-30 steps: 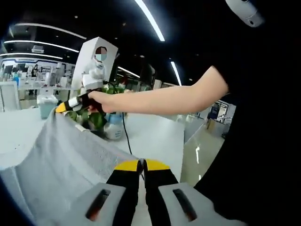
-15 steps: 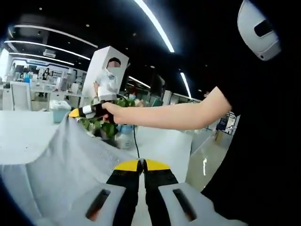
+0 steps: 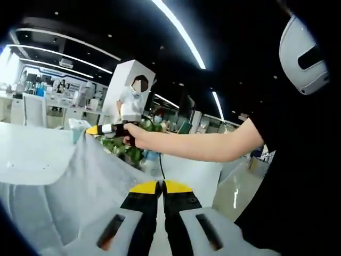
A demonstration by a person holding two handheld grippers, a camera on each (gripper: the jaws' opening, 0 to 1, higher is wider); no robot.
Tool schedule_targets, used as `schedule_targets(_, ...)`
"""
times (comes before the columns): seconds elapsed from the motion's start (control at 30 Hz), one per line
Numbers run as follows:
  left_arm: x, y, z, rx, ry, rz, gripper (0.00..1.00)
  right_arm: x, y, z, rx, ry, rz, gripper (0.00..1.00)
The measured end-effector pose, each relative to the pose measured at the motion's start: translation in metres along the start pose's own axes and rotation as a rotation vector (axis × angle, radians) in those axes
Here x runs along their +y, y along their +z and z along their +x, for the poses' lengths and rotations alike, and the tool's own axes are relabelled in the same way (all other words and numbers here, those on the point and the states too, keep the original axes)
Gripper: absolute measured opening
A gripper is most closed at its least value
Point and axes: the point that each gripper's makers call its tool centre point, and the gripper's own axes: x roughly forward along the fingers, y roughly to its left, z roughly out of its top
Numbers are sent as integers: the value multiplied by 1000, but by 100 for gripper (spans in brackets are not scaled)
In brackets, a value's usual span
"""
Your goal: Fold the towel on the table until its edges align and the towel forms a compact rectangular stack.
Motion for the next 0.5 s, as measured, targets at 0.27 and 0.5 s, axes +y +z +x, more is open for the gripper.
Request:
schedule_targets(0.27,19,9,-27,5,1,23,3,13,2,23,-10,-8,35,2)
schedule_targets(0.5,29,19,-44,-37,-3,10,3,25,13,39,-14,-5,56,2)
